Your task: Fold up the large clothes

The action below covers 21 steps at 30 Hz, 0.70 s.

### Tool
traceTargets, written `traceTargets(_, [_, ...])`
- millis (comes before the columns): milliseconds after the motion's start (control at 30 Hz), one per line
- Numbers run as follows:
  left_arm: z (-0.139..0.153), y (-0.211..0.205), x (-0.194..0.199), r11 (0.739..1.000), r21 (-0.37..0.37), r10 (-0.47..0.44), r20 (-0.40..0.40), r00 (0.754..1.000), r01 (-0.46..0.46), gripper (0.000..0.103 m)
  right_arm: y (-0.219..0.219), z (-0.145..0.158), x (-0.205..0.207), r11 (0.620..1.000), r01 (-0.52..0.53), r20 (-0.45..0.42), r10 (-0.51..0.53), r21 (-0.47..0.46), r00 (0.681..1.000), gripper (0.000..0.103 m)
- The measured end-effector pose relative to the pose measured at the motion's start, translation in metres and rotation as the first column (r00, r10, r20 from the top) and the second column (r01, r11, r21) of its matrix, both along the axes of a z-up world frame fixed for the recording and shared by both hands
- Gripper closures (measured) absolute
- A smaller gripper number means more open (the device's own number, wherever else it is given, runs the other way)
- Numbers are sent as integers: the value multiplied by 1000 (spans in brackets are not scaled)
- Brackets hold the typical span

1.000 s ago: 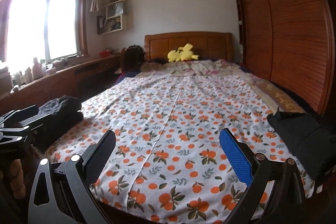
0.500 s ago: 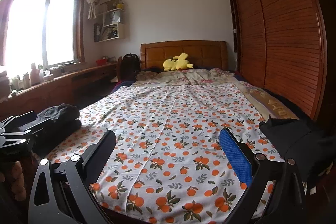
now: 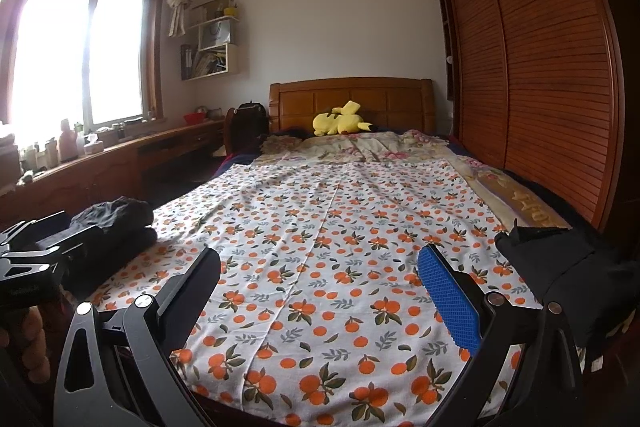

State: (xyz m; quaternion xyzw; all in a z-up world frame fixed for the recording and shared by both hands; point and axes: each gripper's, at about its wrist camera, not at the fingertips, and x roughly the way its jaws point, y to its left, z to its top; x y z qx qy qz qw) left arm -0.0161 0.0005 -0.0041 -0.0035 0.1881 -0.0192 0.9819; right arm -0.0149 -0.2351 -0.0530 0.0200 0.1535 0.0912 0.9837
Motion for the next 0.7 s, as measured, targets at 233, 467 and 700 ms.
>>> traceTargets(233, [-1,0,-1,1000,0,1,-3,1000,-1,3,0,0,0,1000,1,-2,-1,-1,1000,8])
traceTargets(467, [-3,1,-1,1000,1,-2,-6,1000,2,3,0,0,0,1000,2,-3,-2,-2,1000,8])
traceTargets(700, [-6,1,1,1000,0,-3,-10,1000,3,2,0,-2,0,1000,3,-10,-3,-2,1000,8])
